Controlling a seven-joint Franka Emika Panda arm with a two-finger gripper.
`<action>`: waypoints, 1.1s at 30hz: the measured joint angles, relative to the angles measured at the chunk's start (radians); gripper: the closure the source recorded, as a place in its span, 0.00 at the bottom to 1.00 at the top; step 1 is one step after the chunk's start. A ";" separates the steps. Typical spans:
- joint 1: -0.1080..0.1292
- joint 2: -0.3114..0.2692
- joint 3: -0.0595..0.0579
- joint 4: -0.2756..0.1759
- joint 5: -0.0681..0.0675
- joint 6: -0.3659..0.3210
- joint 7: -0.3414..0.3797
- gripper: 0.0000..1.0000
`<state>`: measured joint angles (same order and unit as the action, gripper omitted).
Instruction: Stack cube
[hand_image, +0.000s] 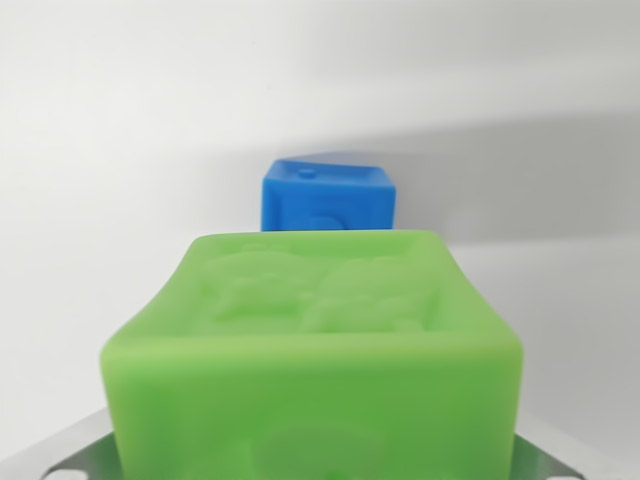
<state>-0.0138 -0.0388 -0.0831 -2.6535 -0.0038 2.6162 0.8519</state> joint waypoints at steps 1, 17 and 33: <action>0.000 0.005 -0.001 0.000 0.000 0.005 0.000 1.00; 0.000 0.148 0.002 0.000 0.021 0.141 -0.011 1.00; 0.000 0.240 0.009 0.008 0.045 0.224 -0.029 1.00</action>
<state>-0.0139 0.2009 -0.0737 -2.6452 0.0410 2.8401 0.8232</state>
